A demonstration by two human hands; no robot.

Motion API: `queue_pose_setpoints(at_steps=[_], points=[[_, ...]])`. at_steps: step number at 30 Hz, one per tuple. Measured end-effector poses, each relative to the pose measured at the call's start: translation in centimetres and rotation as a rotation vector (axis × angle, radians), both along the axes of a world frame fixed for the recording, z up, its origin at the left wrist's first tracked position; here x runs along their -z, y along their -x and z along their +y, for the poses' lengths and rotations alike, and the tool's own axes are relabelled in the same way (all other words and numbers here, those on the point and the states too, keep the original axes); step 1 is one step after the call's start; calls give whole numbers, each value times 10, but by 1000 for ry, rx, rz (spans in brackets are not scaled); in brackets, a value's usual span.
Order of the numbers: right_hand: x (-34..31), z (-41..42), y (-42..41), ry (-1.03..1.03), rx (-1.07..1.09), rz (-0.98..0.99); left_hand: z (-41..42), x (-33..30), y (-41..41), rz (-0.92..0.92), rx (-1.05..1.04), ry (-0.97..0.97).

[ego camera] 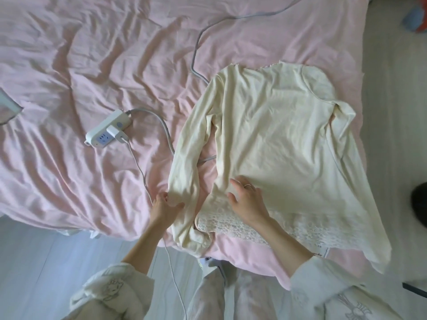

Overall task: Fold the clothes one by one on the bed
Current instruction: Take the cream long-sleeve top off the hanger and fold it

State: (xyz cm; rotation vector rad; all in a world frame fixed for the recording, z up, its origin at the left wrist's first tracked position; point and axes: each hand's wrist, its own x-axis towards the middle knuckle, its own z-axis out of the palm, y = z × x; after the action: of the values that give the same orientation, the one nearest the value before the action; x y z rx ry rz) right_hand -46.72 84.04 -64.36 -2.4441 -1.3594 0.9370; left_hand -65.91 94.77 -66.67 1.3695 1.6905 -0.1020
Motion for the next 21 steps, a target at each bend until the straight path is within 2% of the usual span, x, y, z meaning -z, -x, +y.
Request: queue_pose_setpoints(at_steps=[2, 4, 6, 8, 10, 13, 15, 18, 21], points=[[3, -3, 1, 62, -43, 29, 0, -2, 4, -22, -20, 92], [1, -5, 0, 86, -27, 65, -1, -9, 6, -34, -16, 76], [-6, 1, 1, 24, 71, 79, -1, -24, 5, -127, -61, 8], [-15, 18, 7, -20, 220, 174, 3, -45, 2, -297, -136, 52], [-22, 43, 22, -17, 391, 448, 9, -65, 3, -429, -107, 233], [-24, 65, 29, 103, 751, 952, 10, -81, -4, -562, 104, 615], [-26, 71, 34, 137, 802, 1133, 10, -85, 3, -606, 226, 750], [-30, 73, 39, 77, 890, 1303, 10, -77, 23, -641, 219, 867], [-35, 75, 39, 8, 975, 1473, 4, -64, 41, -640, 161, 803]])
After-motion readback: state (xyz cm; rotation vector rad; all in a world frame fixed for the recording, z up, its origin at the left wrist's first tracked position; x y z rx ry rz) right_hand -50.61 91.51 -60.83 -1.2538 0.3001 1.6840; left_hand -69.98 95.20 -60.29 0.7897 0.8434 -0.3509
